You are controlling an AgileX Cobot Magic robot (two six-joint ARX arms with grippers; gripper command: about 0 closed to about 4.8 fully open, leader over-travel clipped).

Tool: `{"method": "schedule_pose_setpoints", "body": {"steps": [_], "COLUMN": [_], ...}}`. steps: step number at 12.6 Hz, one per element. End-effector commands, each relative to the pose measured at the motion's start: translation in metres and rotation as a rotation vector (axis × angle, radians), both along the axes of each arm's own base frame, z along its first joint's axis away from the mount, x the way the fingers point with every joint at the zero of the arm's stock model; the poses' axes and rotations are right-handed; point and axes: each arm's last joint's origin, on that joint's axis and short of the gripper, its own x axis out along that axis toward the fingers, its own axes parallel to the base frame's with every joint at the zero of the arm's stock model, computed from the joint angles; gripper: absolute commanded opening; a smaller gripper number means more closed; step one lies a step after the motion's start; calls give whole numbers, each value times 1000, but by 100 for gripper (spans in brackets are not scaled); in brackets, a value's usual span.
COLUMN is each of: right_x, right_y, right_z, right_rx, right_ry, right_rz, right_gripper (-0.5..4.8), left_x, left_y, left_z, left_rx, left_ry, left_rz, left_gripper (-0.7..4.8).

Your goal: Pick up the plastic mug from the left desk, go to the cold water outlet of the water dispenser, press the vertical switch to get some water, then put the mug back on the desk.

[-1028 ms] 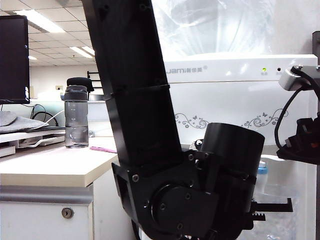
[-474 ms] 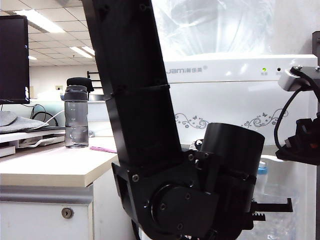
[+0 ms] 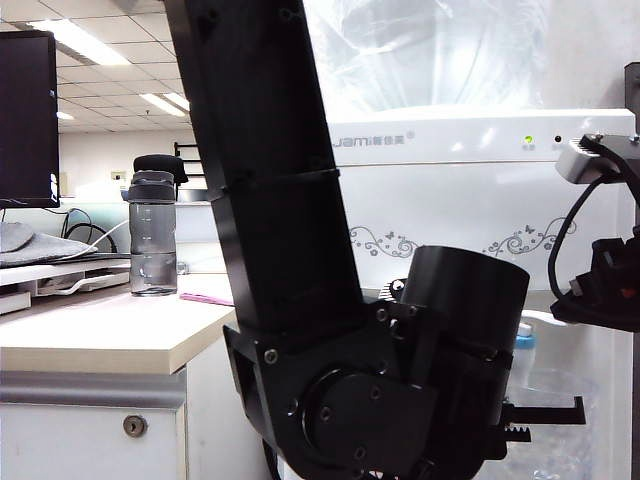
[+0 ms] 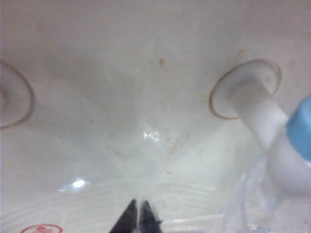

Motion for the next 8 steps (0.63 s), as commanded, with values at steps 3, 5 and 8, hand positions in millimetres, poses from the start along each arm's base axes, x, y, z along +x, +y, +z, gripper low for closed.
{"method": "schedule_pose_setpoints", "body": {"steps": [3, 5, 8], "right_x": [-6, -6, -7], "right_y": [-1, -1, -1], "right_z": [-11, -11, -13], "right_rx": [-27, -27, -31], "right_ry": [117, 117, 135], "right_rz": [4, 4, 5], "right_gripper": [-1, -1, -1], "left_x": [2, 2, 2], "left_y": [-4, -4, -4], "left_z": [8, 8, 8], "left_rx": [-49, -49, -49], "left_ry": [-23, -23, -23], "left_rz": [5, 5, 5], "left_gripper": [-5, -5, -5]}}
